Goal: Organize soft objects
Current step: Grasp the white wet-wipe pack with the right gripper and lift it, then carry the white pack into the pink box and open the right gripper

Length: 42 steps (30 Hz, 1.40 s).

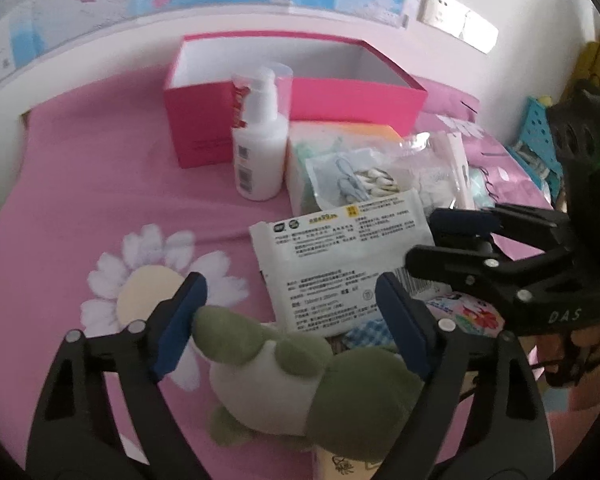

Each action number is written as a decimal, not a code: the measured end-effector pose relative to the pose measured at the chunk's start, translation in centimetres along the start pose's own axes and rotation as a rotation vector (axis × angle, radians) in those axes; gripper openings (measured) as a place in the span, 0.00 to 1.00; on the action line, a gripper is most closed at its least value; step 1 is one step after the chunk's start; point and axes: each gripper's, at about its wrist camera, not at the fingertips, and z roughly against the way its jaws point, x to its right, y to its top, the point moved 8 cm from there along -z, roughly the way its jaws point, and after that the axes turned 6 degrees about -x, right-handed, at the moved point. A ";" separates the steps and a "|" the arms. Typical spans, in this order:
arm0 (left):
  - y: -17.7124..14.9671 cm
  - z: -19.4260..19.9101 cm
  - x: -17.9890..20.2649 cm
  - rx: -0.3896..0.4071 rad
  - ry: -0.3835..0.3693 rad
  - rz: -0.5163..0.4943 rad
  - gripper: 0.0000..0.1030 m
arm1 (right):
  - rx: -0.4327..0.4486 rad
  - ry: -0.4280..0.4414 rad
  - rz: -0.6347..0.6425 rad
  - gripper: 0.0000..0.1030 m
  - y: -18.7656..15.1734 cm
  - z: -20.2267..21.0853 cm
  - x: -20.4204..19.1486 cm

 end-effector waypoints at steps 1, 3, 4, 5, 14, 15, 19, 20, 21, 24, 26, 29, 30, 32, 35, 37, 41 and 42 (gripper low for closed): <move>0.1 -0.4 0.1 -0.011 -0.022 -0.012 0.84 | -0.009 0.006 0.005 0.65 0.1 -0.3 0.0; 0.1 -1.3 0.1 -0.058 -0.097 -0.023 0.84 | -0.024 0.016 0.009 0.60 0.1 -0.7 -0.1; 0.0 -1.5 0.1 -0.074 -0.125 -0.024 0.84 | -0.031 0.022 0.013 0.57 0.0 -0.9 -0.2; 0.0 -1.9 0.1 -0.093 -0.149 -0.021 0.83 | -0.037 0.024 0.017 0.57 0.0 -1.1 -0.3; -0.1 -2.6 0.8 -0.135 -0.237 -0.021 0.66 | -0.016 0.061 0.017 0.31 -0.1 -1.0 -0.1; 0.0 -2.2 0.8 -0.128 -0.234 -0.023 0.66 | -0.008 0.062 0.028 0.30 0.0 -0.7 -0.3; 0.9 -0.1 1.0 -0.075 -0.187 -0.045 0.66 | 0.032 0.065 0.068 0.23 0.9 0.6 -1.2; 1.2 0.4 1.2 -0.060 -0.175 -0.050 0.66 | 0.044 0.067 0.074 0.23 1.1 1.1 -1.4; 1.5 0.9 1.2 -0.044 -0.161 -0.056 0.66 | 0.056 0.071 0.082 0.23 1.3 1.7 -1.6; 2.5 2.5 1.6 0.009 -0.118 -0.078 0.66 | 0.080 0.073 0.108 0.23 2.1 2.8 -2.2; 3.2 3.6 1.5 0.039 -0.096 -0.092 0.66 | 0.099 0.071 0.121 0.23 2.7 3.6 -2.6; 4.3 4.8 1.8 0.080 -0.069 -0.109 0.66 | 0.123 0.060 0.140 0.23 3.8 4.3 -3.1; 4.6 5.1 1.8 0.091 -0.064 -0.115 0.66 | 0.131 0.060 0.143 0.23 4.2 4.6 -3.2; 5.3 5.8 1.7 0.117 -0.051 -0.123 0.66 | 0.145 0.063 0.144 0.23 4.7 5.2 -3.2; 6.5 6.1 2.2 0.143 -0.044 -0.128 0.66 | 0.164 0.056 0.151 0.23 5.7 5.9 -3.1; 7.4 6.4 2.2 0.159 -0.031 -0.131 0.66 | 0.174 0.054 0.156 0.23 6.5 6.2 -3.1; 9.1 6.7 2.1 0.187 -0.013 -0.135 0.66 | 0.195 0.046 0.165 0.23 8.1 6.7 -2.7; 9.7 6.7 2.0 0.193 -0.006 -0.136 0.66 | 0.199 0.049 0.163 0.23 8.7 6.7 -2.5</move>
